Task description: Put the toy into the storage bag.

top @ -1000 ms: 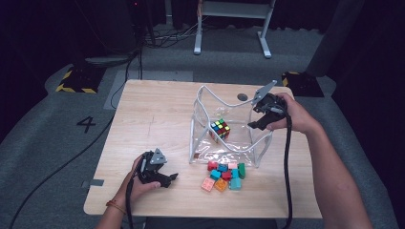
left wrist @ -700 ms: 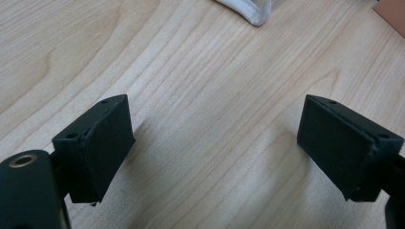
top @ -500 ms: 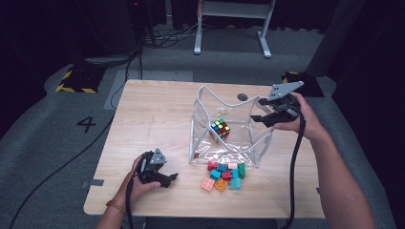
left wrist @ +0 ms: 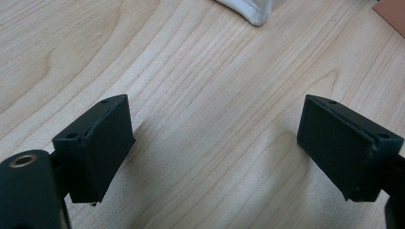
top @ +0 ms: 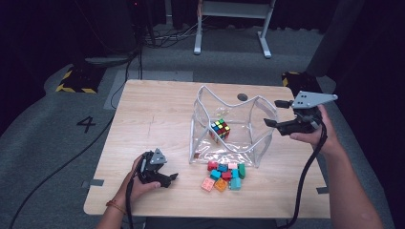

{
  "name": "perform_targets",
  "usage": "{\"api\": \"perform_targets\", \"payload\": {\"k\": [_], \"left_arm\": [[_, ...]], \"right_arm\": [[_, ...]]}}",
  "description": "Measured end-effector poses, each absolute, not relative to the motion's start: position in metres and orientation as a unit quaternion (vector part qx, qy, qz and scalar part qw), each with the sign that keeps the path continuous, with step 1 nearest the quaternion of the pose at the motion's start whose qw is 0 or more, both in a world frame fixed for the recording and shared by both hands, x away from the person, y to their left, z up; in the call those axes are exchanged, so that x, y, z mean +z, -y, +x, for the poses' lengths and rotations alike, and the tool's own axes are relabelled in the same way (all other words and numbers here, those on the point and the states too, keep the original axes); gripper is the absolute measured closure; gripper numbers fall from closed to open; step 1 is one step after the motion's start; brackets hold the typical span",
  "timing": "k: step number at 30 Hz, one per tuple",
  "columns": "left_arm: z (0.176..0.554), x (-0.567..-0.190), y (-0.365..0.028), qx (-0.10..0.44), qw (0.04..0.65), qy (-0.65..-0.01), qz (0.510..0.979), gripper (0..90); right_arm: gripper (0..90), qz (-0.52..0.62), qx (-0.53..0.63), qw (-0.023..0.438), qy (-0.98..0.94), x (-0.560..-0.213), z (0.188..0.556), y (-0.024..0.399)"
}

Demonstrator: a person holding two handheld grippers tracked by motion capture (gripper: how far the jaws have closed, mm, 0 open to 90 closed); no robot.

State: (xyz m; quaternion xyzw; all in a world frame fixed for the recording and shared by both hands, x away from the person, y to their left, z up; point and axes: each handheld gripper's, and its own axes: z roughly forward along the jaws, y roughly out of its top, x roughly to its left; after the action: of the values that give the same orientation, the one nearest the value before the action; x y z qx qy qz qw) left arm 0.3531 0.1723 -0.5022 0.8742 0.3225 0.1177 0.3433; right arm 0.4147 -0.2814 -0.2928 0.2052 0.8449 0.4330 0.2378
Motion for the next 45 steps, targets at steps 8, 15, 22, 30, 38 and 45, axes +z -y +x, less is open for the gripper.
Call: {"api": "perform_targets", "payload": {"k": [8,15,22,30,38,45], "left_arm": [[0.353,-0.502,-0.172,0.117,0.344,-0.323,0.874,12.2],[0.353,-0.502,-0.172,0.118,0.344,-0.323,0.874,12.2],[0.353,-0.502,-0.172,0.117,0.344,-0.323,0.874,12.2],[0.353,-0.502,-0.172,0.118,0.343,-0.324,0.873,12.2],[0.352,-0.503,-0.172,0.112,0.345,-0.327,0.873,12.2],[0.352,-0.503,-0.172,0.113,0.345,-0.327,0.873,12.2]], "right_arm": [[24.9,0.213,0.457,0.240,-0.830,-0.301,0.392,0.299],[25.1,0.223,0.468,0.238,-0.821,-0.321,0.371,0.320],[25.2,0.230,0.473,0.220,-0.822,-0.347,0.358,0.329],[26.8,0.246,0.469,0.187,-0.827,-0.396,0.347,0.331],[29.3,0.240,0.454,0.144,-0.846,-0.439,0.338,0.319],[34.4,0.202,0.429,0.110,-0.874,-0.464,0.337,0.291]]}}
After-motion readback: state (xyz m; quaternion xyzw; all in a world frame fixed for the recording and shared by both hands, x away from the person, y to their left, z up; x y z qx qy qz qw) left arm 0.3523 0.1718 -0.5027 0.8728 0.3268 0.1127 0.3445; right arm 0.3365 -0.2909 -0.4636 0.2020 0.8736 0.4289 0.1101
